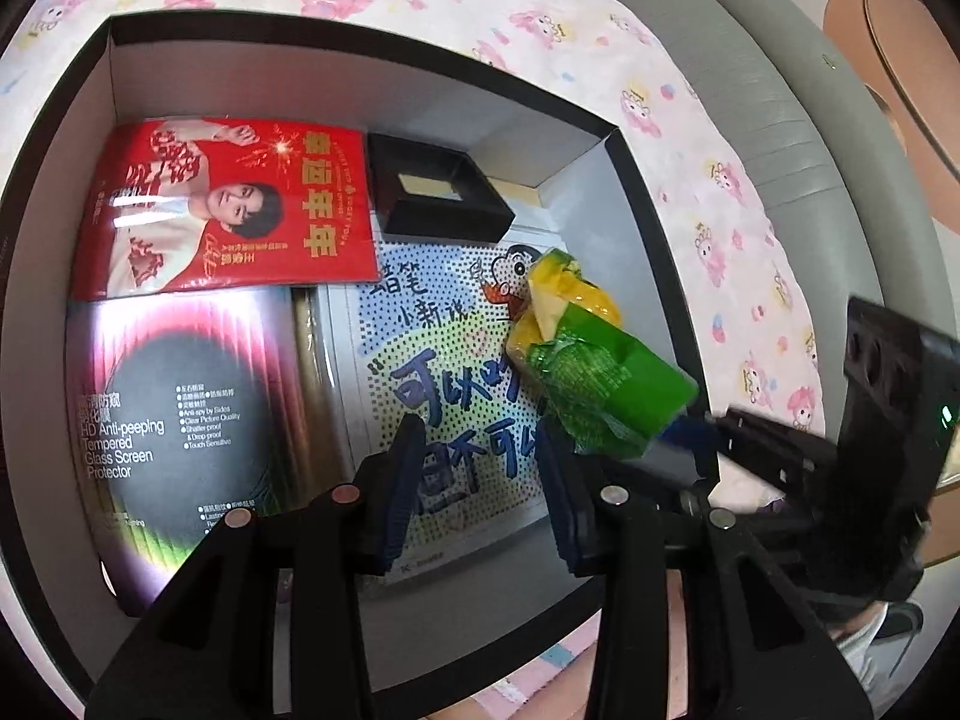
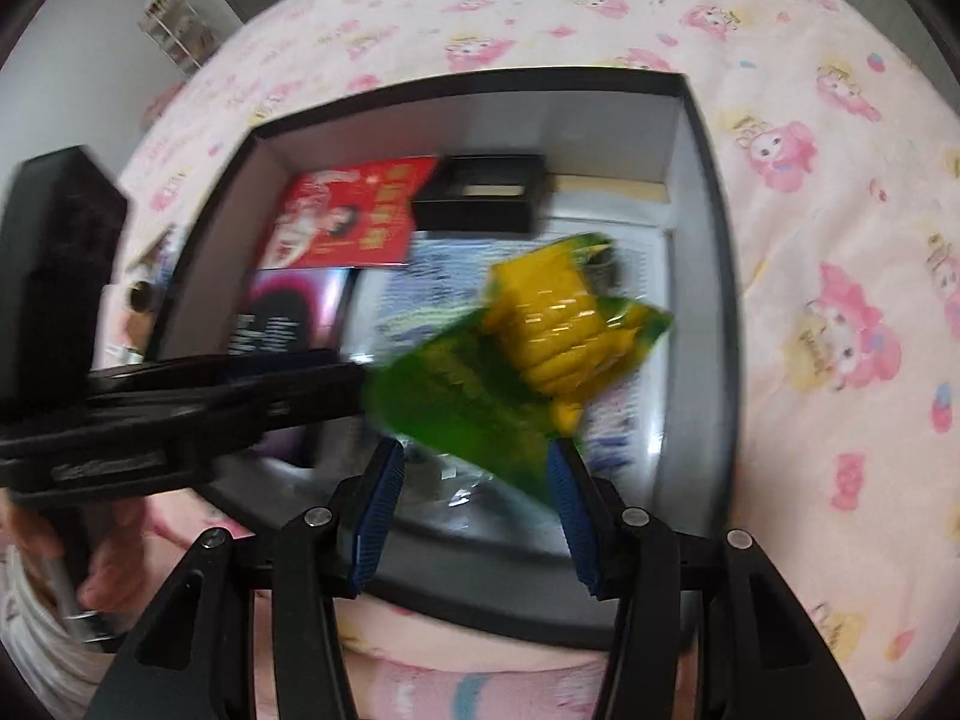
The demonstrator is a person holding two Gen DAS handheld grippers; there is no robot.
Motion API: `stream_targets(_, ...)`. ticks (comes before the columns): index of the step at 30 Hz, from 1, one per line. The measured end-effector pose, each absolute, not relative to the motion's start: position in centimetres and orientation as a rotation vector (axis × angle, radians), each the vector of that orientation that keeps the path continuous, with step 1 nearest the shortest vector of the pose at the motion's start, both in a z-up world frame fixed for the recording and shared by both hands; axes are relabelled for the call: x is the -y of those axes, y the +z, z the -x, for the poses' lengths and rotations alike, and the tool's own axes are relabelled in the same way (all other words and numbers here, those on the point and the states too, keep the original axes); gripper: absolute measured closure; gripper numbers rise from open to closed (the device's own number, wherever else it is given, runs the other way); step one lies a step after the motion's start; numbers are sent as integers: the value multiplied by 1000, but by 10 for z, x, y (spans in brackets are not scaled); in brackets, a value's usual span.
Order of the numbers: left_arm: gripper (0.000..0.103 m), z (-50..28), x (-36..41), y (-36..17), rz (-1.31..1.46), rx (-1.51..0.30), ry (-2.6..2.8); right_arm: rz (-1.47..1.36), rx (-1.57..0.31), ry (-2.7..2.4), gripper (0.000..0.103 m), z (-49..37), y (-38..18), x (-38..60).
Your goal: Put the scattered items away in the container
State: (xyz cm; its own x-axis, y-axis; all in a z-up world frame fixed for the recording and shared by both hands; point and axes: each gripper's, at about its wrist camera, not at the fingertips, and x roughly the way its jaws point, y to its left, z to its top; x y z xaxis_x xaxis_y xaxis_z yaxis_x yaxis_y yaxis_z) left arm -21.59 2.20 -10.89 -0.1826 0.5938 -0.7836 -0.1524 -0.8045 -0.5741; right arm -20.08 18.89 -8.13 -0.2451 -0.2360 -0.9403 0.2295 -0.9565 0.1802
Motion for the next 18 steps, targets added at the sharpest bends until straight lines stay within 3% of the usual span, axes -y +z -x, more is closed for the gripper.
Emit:
stream_targets(8, 65, 218, -29, -116, 1607, 490, 2036, -1652, -107, -2478, 57, 210, -74, -195)
stream_targets(14, 65, 216, -48, -115, 1609, 446, 1988, -1525, 185, -2482, 57, 184, -57, -222)
stream_targets(18, 65, 212, -65, -118, 1635, 419, 1910, -1490, 256, -2525, 57, 177, -51, -235)
